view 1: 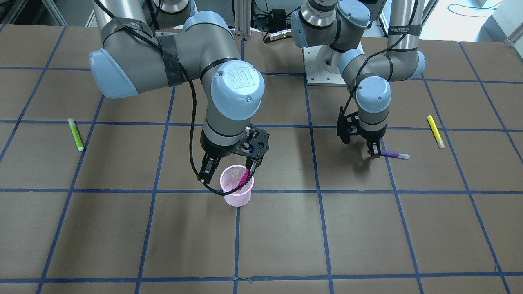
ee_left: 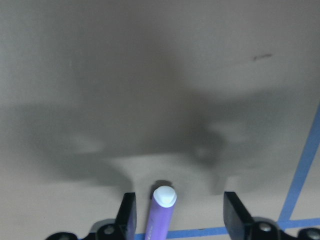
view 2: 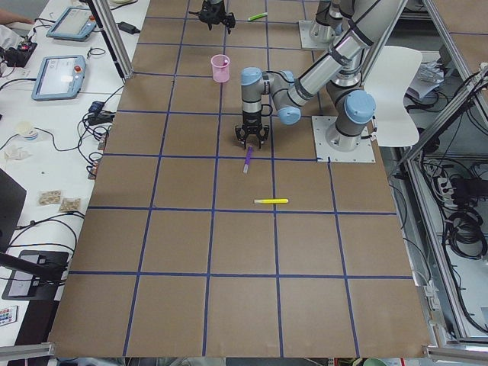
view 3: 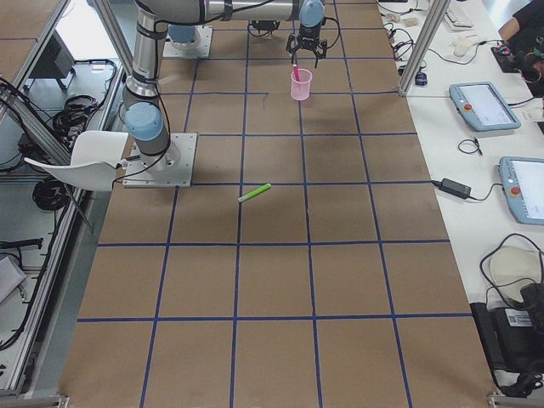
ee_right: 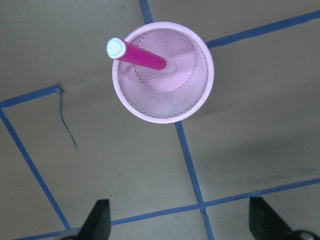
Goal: Insert purple and pink pens into pink cup
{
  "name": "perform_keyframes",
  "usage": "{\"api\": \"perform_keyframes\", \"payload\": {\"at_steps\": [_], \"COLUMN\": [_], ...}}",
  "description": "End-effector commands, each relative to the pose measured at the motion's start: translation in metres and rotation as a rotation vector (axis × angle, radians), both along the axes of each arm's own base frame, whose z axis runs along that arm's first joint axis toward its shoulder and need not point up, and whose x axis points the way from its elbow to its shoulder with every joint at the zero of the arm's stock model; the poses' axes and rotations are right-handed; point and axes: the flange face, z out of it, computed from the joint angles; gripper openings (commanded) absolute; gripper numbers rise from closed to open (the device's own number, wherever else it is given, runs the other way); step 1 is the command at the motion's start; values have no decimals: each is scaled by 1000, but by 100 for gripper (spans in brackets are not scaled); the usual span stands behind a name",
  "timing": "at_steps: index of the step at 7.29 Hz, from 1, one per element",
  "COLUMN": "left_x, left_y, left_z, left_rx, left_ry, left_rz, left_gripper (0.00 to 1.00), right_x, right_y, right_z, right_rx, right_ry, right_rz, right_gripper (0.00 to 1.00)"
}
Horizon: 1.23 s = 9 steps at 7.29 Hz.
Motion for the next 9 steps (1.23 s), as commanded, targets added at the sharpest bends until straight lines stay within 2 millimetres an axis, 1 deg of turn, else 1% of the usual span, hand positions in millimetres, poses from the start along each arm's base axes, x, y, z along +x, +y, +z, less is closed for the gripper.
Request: {"api": "perform_keyframes", "payload": {"at_steps": [1, 2, 3, 4, 5, 6, 7, 8, 9], "left_x": [7, 6, 6, 4, 3, 3, 2, 2, 2], "left_y": [1, 2, 2, 3, 3, 3, 3, 2, 2], "left_z": [0, -2, -3, -4, -4, -4, -4, -2, -2], "left_rx": [2, 5, 9, 11, 11, 12, 12, 16, 17], "left_ry": [1, 3, 6, 9, 8, 8, 8, 7, 9], "left_rz": [16, 17, 14, 10, 8, 7, 1, -19, -23], "left_gripper": [67, 64, 56, 49, 29, 15, 1, 0, 0], "right_x": [-62, -103, -138, -168, -184, -182, -183, -183, -180], "right_y": [-4, -5, -4, 2, 23, 43, 57, 61, 56], "right_z": [59, 90, 112, 134, 139, 137, 139, 146, 151], "right_rx": [-100, -144, -174, -215, -160, -155, -190, -247, -290], "right_ry": [-30, -46, -105, -119, -91, -73, -89, -113, -175], "right_rz": [-186, -274, -411, -564, -713, -884, -1032, -1164, -1273], "right_gripper": [100, 100, 100, 100, 100, 100, 100, 100, 100]}}
